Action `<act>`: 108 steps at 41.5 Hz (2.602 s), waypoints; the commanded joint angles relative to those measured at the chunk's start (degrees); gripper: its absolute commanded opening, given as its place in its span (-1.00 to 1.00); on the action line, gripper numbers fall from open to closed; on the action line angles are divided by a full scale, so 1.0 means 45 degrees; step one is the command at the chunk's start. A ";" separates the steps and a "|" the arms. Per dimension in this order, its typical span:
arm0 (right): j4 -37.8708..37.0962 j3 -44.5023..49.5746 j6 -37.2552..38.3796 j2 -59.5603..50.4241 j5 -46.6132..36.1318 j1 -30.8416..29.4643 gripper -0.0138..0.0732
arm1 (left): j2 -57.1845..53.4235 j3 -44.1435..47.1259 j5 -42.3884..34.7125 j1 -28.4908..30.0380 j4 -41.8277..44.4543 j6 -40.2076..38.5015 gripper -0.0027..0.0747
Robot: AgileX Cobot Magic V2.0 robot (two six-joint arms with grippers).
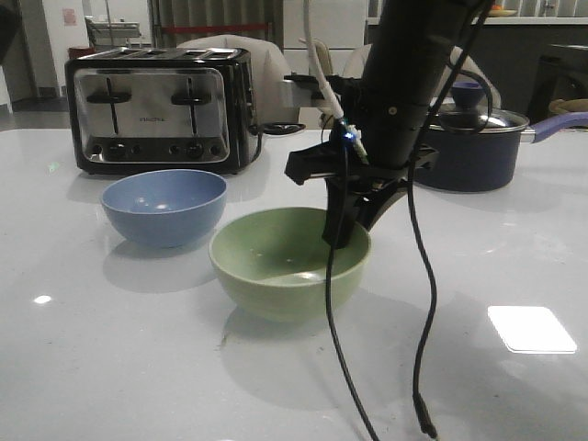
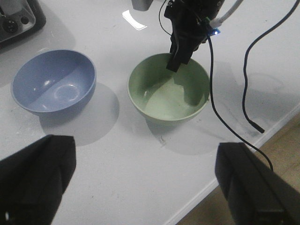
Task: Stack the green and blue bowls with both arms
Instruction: 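Lift the green bowl and carry it toward the table center, set down, then open the right gripper and withdraw it from the green bowl, then lower the left gripper onto the rim of the light blue bowl and grasp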
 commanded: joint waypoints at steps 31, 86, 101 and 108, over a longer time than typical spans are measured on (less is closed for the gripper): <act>0.0630 0.2649 -0.0281 -0.6607 -0.0915 0.0516 0.39 | -0.0022 -0.0376 -0.0969 -0.0121 -0.0223 -0.0003 0.77; -0.0971 0.8498 0.1095 -1.3805 -0.1102 0.0619 0.39 | 0.7880 -0.5758 0.0553 0.4288 0.1506 -0.2706 0.76; -0.0971 0.8498 0.1095 -1.3805 -0.1102 0.0619 0.39 | 1.2480 -0.8988 0.0526 0.4263 0.1639 -0.2706 0.76; -0.0971 0.8498 0.1095 -1.3805 -0.1102 0.0619 0.39 | 1.3897 -1.0086 0.0207 0.4263 0.1668 -0.2706 0.76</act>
